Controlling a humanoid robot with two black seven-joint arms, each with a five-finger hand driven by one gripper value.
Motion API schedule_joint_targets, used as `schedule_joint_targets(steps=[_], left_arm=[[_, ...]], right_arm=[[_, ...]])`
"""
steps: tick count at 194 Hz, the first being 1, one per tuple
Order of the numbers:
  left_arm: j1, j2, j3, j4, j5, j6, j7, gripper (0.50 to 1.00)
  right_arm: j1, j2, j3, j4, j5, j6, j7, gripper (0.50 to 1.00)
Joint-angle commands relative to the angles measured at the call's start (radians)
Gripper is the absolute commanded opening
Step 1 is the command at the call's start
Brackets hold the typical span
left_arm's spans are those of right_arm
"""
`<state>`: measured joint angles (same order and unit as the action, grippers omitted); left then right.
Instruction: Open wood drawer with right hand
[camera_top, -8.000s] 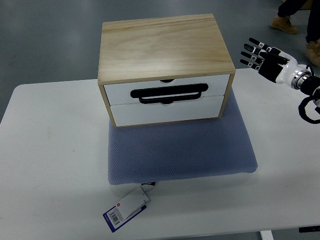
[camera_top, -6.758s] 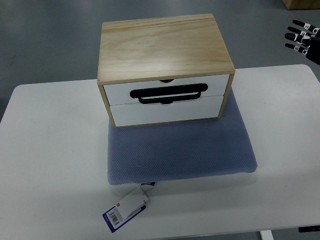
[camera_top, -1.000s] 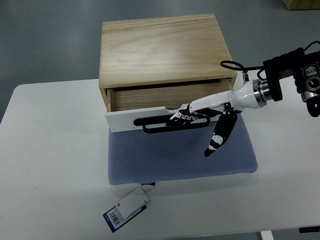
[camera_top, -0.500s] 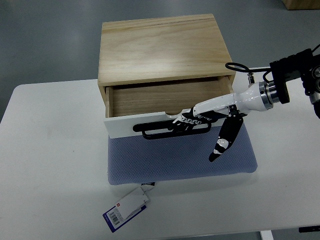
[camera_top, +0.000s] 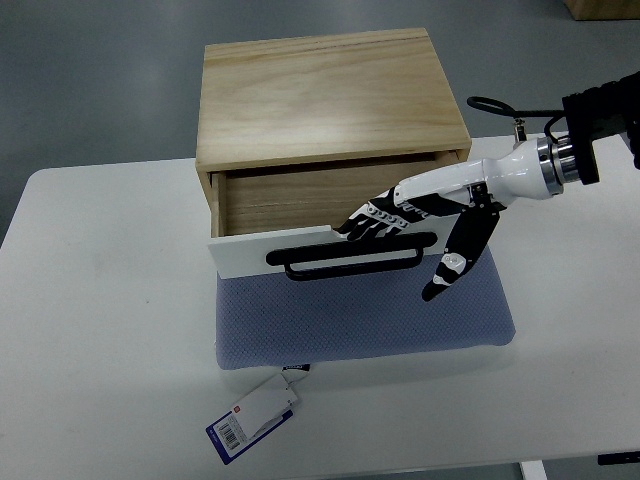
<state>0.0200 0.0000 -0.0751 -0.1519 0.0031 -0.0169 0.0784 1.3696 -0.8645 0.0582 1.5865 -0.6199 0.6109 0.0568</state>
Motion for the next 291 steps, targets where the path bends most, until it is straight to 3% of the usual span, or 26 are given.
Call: schedule_joint_targets(steps=[1,67,68,106,135,146,147,178,196,197,205,228,238,239,291], left_arm=[[0.0,0.0,0.0,0.0,0.0,0.0,0.0,1.0],[0.0,0.0,0.0,0.0,0.0,0.0,-0.002,1.0],[0.0,0.0,0.0,0.0,0.0,0.0,0.0,1.0],[0.0,0.0,0.0,0.0,0.0,0.0,-0.002,1.0],[0.0,0.0,0.0,0.0,0.0,0.0,0.0,1.0],[0.0,0.0,0.0,0.0,0.0,0.0,0.0,1.0],[0.0,0.0,0.001,0.0,0.0,0.0,0.0,1.0],[0.0,0.0,0.0,0.0,0.0,0.0,-0.002,1.0],[0.0,0.0,0.0,0.0,0.0,0.0,-0.002,1.0],[0.0,0.0,0.0,0.0,0.0,0.0,0.0,1.0],[0.0,0.0,0.0,0.0,0.0,0.0,0.0,1.0],[0.0,0.0,0.0,0.0,0.0,0.0,-0.002,1.0],[0.0,0.0,0.0,0.0,0.0,0.0,-0.002,1.0],[0.0,0.0,0.0,0.0,0.0,0.0,0.0,1.0],[0.0,0.0,0.0,-0.002,0.0,0.0,0.0,1.0]], right_arm=[[0.031,-0.044,0.003,0.0,0.068,0.0,0.0,0.94],[0.102,-0.153,0.014,-0.083,0.238,0.0,0.008,0.94],[0.1,-0.156,0.015,-0.136,0.265,0.0,0.012,0.94],[0.071,-0.137,0.014,-0.362,0.436,0.0,0.018,0.94],[-0.021,-0.059,0.015,-0.559,0.712,0.0,0.017,0.94],[-0.021,-0.059,0.015,-0.559,0.712,0.0,0.017,0.94],[-0.061,-0.016,0.017,-0.629,0.808,0.0,0.017,0.94],[-0.195,0.108,0.063,-0.823,1.026,-0.002,0.017,0.94],[-0.234,0.153,0.089,-0.869,1.052,-0.04,0.015,0.94],[-0.269,0.215,0.127,-0.919,1.062,-0.086,0.017,0.94],[-0.29,0.255,0.169,-0.948,1.063,-0.129,0.017,0.94],[-0.34,0.311,0.281,-1.0,1.062,-0.238,0.015,0.94],[-0.34,0.311,0.281,-1.0,1.062,-0.238,0.015,0.94],[-0.348,0.334,0.32,-1.011,1.062,-0.272,0.015,0.94],[-0.397,0.394,0.37,-1.019,1.042,-0.313,0.015,0.94]])
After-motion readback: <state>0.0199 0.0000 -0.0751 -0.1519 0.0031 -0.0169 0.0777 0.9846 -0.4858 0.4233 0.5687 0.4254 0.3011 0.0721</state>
